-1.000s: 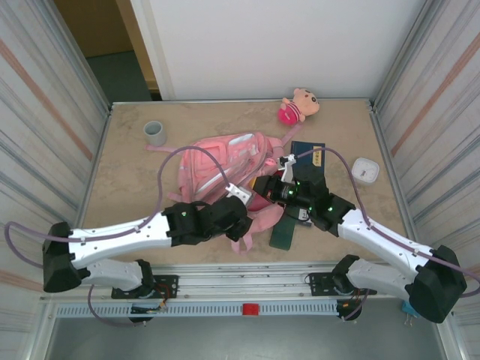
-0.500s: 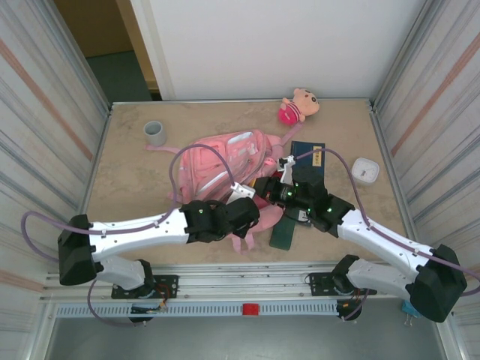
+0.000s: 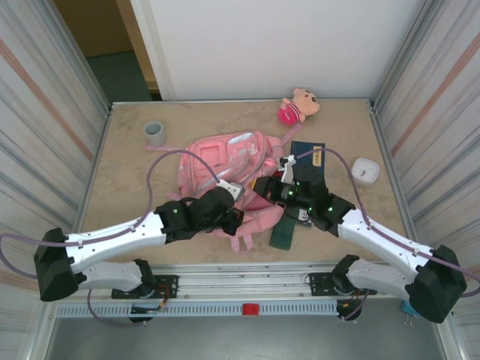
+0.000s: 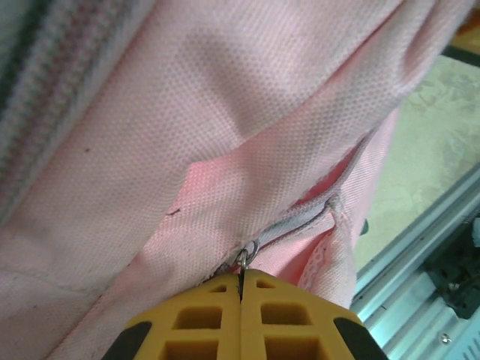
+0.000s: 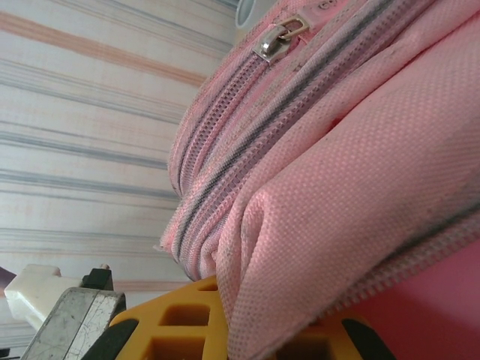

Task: Pack the student bag

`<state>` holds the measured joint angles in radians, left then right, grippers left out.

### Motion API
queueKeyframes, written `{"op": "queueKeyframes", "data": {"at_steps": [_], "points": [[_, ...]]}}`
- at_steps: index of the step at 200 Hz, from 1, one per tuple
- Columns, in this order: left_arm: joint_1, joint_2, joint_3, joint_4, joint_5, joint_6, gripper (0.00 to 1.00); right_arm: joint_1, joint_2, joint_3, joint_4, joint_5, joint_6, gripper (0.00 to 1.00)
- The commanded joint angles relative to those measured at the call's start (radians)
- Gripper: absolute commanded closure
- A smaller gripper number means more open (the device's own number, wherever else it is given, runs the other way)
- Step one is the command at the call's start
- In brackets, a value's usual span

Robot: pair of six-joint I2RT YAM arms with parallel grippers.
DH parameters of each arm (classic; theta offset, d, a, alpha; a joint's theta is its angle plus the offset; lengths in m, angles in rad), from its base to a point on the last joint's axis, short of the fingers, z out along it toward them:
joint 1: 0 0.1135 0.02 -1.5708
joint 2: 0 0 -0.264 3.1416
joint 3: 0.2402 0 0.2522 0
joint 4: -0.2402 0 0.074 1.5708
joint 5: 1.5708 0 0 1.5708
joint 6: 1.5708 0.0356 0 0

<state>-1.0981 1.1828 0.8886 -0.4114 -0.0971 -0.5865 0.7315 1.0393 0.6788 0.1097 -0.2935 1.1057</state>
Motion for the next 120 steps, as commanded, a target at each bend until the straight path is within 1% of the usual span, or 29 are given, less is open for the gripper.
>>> {"op": "queueKeyframes", "data": {"at_steps": [1, 14, 15, 48, 65, 74, 80, 92, 104, 108, 114, 120], "points": [[0.025, -0.027, 0.001, -0.038, 0.049, 0.076, 1.00, -0.037, -0.040, 0.041, 0.074, -0.052, -0.036, 0.95], [0.035, -0.037, 0.004, -0.093, 0.038, 0.121, 1.00, -0.072, -0.043, 0.039, 0.057, -0.075, -0.042, 0.95], [0.037, -0.039, 0.004, -0.097, 0.038, 0.125, 1.00, -0.078, -0.065, 0.038, 0.052, -0.078, -0.042, 0.95], [0.084, -0.114, -0.027, -0.162, 0.042, 0.208, 1.00, -0.177, -0.095, 0.057, 0.004, -0.153, -0.060, 0.94], [0.113, -0.161, -0.047, -0.155, 0.055, 0.224, 1.00, -0.188, -0.087, 0.062, 0.013, -0.176, -0.054, 0.94], [0.126, -0.181, -0.053, -0.136, 0.073, 0.224, 1.00, -0.185, -0.077, 0.061, 0.027, -0.184, -0.043, 0.92], [0.130, -0.194, -0.058, -0.116, 0.088, 0.224, 1.00, -0.179, -0.067, 0.058, 0.041, -0.189, -0.033, 0.88], [0.131, -0.206, -0.068, -0.058, 0.122, 0.210, 1.00, -0.155, -0.055, 0.051, 0.064, -0.183, -0.017, 0.74], [0.132, -0.206, -0.079, 0.004, 0.160, 0.182, 1.00, -0.115, -0.055, 0.043, 0.077, -0.154, -0.011, 0.57], [0.133, -0.203, -0.083, 0.023, 0.172, 0.170, 1.00, -0.100, -0.027, 0.041, 0.082, -0.141, -0.008, 0.53], [0.133, -0.199, -0.085, 0.048, 0.187, 0.154, 1.00, -0.076, -0.018, 0.037, 0.091, -0.119, -0.006, 0.48], [0.133, -0.192, -0.088, 0.069, 0.204, 0.138, 1.00, -0.055, -0.011, 0.028, 0.103, -0.100, 0.000, 0.46]]}}
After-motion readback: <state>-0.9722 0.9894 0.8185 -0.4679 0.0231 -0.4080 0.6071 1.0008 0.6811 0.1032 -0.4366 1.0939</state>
